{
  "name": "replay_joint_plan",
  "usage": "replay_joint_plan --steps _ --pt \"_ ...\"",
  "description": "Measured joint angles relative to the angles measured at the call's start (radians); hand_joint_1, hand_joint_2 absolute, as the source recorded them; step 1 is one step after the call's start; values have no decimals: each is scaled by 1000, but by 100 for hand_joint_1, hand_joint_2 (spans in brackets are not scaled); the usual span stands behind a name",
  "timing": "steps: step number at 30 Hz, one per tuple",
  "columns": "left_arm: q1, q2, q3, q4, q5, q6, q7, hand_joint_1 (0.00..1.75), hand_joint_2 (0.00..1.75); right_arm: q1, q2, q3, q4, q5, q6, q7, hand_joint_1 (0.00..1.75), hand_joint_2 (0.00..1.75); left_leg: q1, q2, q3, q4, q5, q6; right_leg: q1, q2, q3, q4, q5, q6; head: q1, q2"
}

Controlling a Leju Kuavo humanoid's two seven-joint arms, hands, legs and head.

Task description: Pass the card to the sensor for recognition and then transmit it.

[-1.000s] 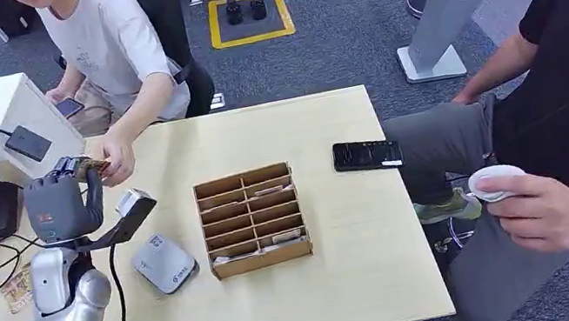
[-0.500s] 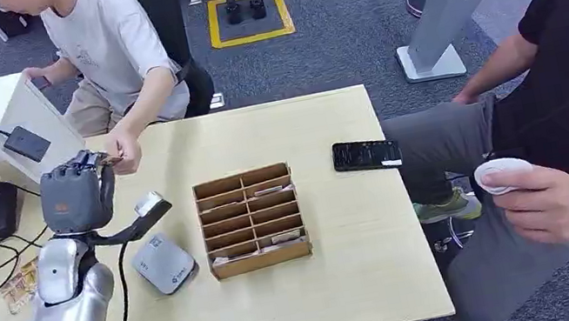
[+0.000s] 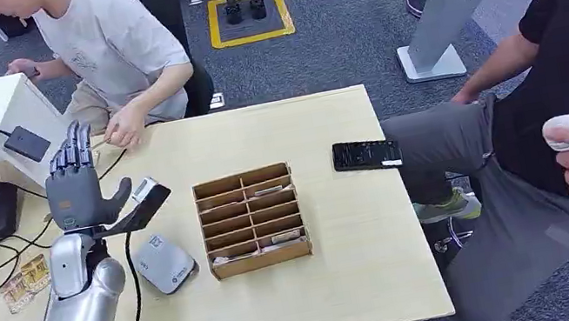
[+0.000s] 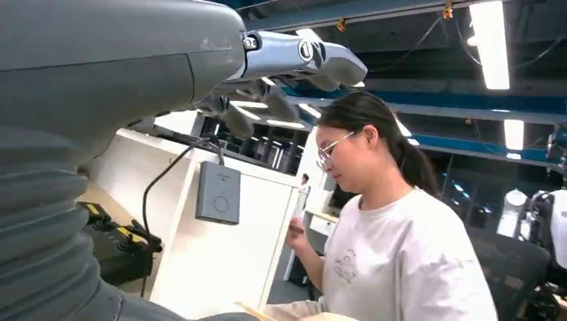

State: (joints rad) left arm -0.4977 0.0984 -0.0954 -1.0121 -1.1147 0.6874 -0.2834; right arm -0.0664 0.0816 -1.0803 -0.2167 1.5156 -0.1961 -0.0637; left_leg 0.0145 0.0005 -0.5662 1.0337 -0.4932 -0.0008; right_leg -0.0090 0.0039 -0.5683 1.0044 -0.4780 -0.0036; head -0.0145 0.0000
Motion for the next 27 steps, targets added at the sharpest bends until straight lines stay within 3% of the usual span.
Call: replay_joint_plan --steps 10,13,18,23,27 --pt "-11 4 -37 14 69 -10 5 0 175 1 0 0 0 -1 0 -1 0 175 0 0 0 0 0 0 0 0 0 0 0 0 0 0" --pt "-6 16 -76 -3 205 -100 -44 0 175 1 0 0 0 -4 -1 -5 0 175 0 0 0 0 0 0 0 0 0 0 0 0 0 0" --pt "76 112 -170 -198 402 -332 -96 0 175 6 0 -2 0 -17 0 -10 0 175 0 3 -1 -1 0 0 0 3 -1 1 0 0 0 0" --pt "215 203 -187 -430 546 -446 -150 0 175 13 0 -17 -2 -41 -2 -19 0 175 0 3 -1 -2 -1 0 0 3 -2 0 -1 -1 0 0" --pt "320 252 -187 -556 570 -472 -179 0 175 15 0 -29 -2 -49 -3 -27 0 175 0 2 -1 -2 -1 0 0 2 -2 0 -2 0 0 0"
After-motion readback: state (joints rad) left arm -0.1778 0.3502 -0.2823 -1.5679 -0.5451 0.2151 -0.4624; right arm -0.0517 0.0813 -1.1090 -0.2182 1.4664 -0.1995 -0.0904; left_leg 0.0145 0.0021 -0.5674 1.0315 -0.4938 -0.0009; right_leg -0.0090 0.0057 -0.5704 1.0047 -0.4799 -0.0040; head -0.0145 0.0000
